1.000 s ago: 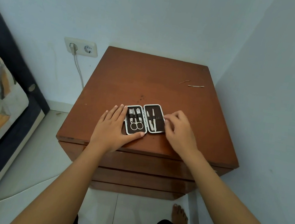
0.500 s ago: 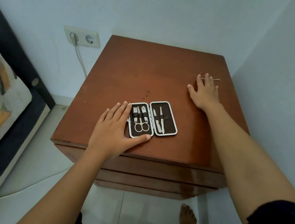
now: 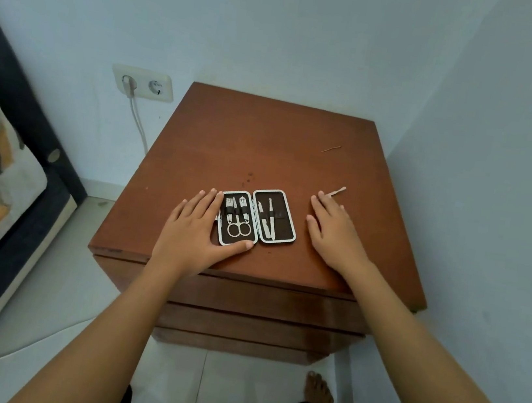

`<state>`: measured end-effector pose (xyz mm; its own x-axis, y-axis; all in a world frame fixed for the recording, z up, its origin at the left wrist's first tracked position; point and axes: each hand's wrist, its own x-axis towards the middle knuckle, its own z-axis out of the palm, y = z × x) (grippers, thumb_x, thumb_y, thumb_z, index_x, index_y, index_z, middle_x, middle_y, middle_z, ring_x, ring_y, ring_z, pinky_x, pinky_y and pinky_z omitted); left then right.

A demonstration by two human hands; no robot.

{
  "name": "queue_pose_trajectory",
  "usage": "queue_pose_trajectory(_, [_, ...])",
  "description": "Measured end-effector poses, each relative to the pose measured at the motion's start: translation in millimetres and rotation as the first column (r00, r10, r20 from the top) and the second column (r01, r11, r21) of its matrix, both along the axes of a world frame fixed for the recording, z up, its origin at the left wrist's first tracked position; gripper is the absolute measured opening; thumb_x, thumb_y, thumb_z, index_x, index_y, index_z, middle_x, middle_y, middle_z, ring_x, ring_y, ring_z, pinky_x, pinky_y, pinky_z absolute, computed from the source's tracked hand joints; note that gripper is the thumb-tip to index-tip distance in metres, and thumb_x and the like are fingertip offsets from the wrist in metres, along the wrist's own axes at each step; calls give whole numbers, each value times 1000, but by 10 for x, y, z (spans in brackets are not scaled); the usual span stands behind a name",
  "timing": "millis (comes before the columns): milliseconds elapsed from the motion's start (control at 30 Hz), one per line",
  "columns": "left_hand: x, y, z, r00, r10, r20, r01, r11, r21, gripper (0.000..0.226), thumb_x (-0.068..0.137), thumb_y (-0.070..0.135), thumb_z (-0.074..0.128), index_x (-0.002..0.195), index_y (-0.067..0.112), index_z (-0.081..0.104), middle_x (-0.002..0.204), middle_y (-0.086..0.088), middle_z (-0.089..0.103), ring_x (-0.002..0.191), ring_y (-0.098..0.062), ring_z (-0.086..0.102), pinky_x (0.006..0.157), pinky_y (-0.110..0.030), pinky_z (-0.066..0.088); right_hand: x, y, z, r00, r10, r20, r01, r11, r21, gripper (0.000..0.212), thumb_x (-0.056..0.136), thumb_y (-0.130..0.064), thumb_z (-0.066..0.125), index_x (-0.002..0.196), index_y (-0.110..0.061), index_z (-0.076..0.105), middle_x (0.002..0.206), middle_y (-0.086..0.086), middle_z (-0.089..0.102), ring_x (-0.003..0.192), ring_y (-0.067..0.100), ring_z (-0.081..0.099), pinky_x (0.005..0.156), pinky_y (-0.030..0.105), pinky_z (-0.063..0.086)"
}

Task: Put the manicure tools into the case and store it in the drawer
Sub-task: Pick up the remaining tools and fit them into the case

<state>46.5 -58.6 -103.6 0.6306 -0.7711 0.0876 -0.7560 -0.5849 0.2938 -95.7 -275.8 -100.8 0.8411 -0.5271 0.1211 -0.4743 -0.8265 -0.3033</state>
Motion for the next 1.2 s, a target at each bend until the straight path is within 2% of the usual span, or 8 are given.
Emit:
queue_pose_trajectory(200, [-2,6,14,1000,1,-10,0,1000,24,120,56,94,12,151,21,7,159,4,8,145,-11,3,116,-33,0,-378,297,39,989,-18,149,-7,986,166,40,95,-21,45,133,-9,48,147,6,42,139,15,32,115,26,13])
queue_pose_trajectory(400, [-5,11,11,1000,-3,-15,4,999,33,120,56,94,12,151,20,7,159,4,7,145,-12,2,117,-33,0,-564,327,95,958,-83,274,6,962,272,30,92,-14,52,121,-11,58,130,7,56,125,16,47,105,23,32])
queue_pose_trajectory(500, [1,8,-2,1000,-3,-13,4,1000,26,120,57,94,13,151,20,7,159,4,7,145,-11,2,117,-34,0,-547,304,107,929,-132,345,36,962,271,24,90,-13,56,113,-10,61,117,5,57,107,10,51,94,20,37])
queue_pose_trajectory(600, [6,8,-16,1000,-4,-12,4,1000,21,119,58,94,14,151,20,7,159,4,8,145,-11,2,117,-34,1,-493,224,84,906,-203,372,98,954,283,20,87,-12,59,107,-9,63,106,2,51,100,14,53,89,25,44])
queue_pose_trajectory(700, [10,3,-24,1000,-2,-7,2,1000,20,119,57,94,13,151,21,7,159,4,7,145,-11,2,117,-34,0,-422,121,110,884,-328,335,206,913,351,17,86,-13,62,100,-4,65,102,3,46,95,18,54,83,25,46])
queue_pose_trajectory(833, [17,0,-33,1000,-3,-8,3,1000,12,118,59,93,16,151,21,8,159,4,8,145,-12,2,117,-34,1,-312,-17,176,897,-380,228,296,896,330,11,84,-15,64,90,-5,65,96,8,50,83,17,50,78,25,42])
queue_pose_trajectory(1000, [14,3,-34,1000,-5,-9,5,1000,9,117,60,93,17,151,20,8,159,3,8,145,-12,3,117,-35,1,-211,-121,251,897,-435,76,385,855,348,11,85,-17,64,84,-7,68,103,15,57,92,25,53,74,28,39])
queue_pose_trajectory(1200, [3,0,-15,1000,-9,-11,9,1000,9,117,59,92,15,151,19,9,159,3,8,146,-13,3,117,-35,1,-168,-35,221,911,-413,11,393,874,287,16,92,-15,52,89,-4,63,114,20,51,107,35,49,93,39,39])
